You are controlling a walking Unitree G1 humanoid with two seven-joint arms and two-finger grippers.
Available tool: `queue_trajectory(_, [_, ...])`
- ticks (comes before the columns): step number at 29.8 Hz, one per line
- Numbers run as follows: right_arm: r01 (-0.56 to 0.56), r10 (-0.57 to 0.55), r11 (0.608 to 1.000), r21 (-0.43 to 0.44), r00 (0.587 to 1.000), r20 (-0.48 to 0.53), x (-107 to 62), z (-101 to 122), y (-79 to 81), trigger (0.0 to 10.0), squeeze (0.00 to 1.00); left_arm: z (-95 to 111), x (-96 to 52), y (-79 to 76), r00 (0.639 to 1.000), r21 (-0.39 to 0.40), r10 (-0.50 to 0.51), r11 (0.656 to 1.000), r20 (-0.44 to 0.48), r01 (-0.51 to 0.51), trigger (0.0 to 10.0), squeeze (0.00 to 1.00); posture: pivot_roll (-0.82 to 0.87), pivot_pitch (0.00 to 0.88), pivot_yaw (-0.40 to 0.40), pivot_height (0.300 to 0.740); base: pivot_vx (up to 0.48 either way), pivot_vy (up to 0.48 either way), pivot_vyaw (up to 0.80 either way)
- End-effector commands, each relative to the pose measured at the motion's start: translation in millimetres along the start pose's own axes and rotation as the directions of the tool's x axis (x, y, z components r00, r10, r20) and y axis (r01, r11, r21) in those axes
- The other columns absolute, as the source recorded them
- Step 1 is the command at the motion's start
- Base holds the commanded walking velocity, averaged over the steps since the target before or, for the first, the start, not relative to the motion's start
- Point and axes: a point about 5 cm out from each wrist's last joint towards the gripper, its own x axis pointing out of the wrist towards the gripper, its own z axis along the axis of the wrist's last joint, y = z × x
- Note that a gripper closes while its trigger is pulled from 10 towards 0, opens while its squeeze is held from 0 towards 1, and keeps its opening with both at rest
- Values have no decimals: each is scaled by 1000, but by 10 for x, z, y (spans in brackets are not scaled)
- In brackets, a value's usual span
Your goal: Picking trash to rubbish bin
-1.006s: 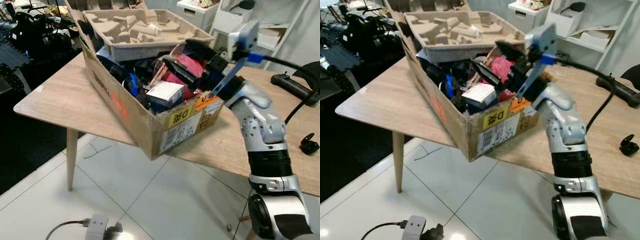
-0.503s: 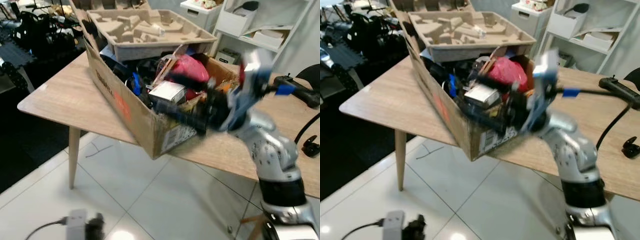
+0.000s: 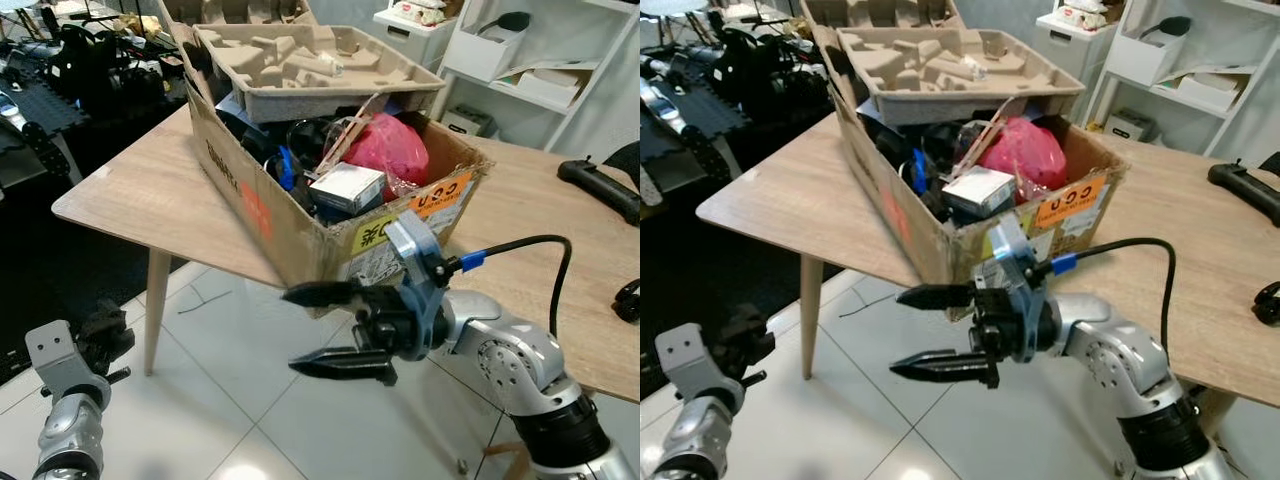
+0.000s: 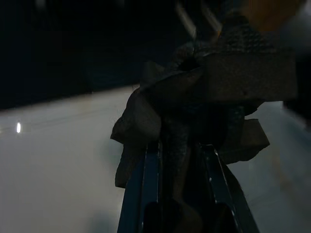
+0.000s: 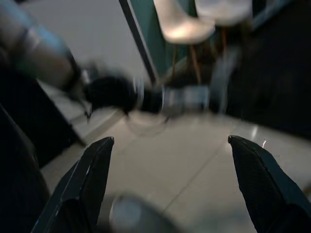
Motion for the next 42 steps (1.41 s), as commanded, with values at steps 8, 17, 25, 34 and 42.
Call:
queue_trajectory(8, [231, -198, 970, 74, 929, -314, -148, -641, -224, 10000, 0, 689, 142, -19, 947, -69, -116, 987, 300, 142, 10000, 0, 77, 98, -55, 740, 0, 0, 0])
queue_trajectory(17, [468, -328, 877, 111, 751, -573, -406, -1447, -327, 10000, 0, 1235, 74, -54, 792, -53, -310, 917, 526, 394, 10000, 0, 81, 100, -56, 740, 0, 0, 0])
queue_trajectory(25, [692, -487, 720, 40, 546, -681, -528, -1956, -370, 10000, 0, 1498, -98, -313, 567, 38, -562, 730, 602, 682, 10000, 0, 77, 99, -59, 740, 0, 0, 0])
queue_trajectory(34, [858, -592, 487, -161, 189, -784, -935, -2403, -140, 10000, 0, 1631, -323, -875, 322, 195, -791, 477, 520, 857, 10000, 0, 82, 80, -61, 740, 0, 0, 0])
queue_trajectory(42, [905, -575, 355, -235, 14, -818, -1126, -2652, 145, 10000, 0, 1849, -516, -1260, 171, 262, -838, 346, 518, 901, 10000, 0, 76, 82, -58, 740, 0, 0, 0])
